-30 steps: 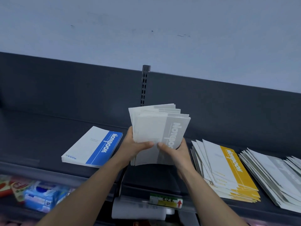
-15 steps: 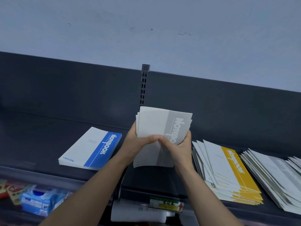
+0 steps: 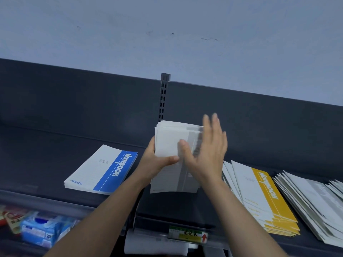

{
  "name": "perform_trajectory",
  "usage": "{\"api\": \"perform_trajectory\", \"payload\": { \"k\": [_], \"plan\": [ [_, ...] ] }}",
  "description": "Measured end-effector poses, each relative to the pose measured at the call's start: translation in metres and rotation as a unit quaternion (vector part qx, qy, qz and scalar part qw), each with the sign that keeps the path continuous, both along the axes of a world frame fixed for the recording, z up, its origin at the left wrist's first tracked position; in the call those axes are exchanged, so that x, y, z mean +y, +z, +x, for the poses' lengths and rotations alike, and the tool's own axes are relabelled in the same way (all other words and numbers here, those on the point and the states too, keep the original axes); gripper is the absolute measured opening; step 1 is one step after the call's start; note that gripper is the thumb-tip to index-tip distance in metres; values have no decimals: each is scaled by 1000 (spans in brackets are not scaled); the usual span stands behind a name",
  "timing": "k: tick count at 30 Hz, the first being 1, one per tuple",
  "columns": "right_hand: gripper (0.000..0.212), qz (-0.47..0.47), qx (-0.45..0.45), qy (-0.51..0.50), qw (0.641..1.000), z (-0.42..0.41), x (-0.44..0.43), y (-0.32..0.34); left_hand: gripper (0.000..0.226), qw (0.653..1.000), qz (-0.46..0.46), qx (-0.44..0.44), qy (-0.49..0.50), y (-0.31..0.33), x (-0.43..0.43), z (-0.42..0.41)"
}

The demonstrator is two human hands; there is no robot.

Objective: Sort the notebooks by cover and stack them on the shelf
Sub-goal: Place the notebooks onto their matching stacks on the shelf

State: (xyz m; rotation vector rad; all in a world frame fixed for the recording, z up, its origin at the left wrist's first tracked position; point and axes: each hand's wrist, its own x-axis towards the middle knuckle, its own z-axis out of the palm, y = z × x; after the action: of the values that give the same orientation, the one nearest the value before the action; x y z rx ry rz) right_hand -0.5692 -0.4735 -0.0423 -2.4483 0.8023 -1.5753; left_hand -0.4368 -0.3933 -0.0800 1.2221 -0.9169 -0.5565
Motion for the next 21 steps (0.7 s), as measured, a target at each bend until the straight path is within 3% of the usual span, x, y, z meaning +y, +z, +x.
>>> {"api": "perform_trajectory", "payload": {
  "k": [1, 3, 13, 15, 17, 19, 21],
  "plan": [
    [75, -74, 63, -18, 995, 2, 0, 9, 81, 1000, -2, -6, -4, 0, -1, 1],
    [73, -106, 163, -29, 980, 5, 0, 21, 82, 1000, -7, -15, -6, 1, -1, 0],
    [68, -75, 178, -43, 980, -2, -5, 29, 93, 999, -29, -16, -8, 6, 1, -2],
    [71, 5, 102, 13, 995, -6, -5, 31, 91, 999, -36, -17, -2, 9, 2, -3],
    [81, 146, -39, 78, 985, -11, -9, 25, 88, 999, -46, -22, 4, 12, 3, -4],
    [101, 335, -134, 156, 920, -12, -7, 13, 84, 998, -50, -25, 7, 14, 3, -6],
    [100, 453, -148, 224, 850, -12, -7, -5, 82, 998, -52, -24, 2, 17, 3, -9]
  ]
}}
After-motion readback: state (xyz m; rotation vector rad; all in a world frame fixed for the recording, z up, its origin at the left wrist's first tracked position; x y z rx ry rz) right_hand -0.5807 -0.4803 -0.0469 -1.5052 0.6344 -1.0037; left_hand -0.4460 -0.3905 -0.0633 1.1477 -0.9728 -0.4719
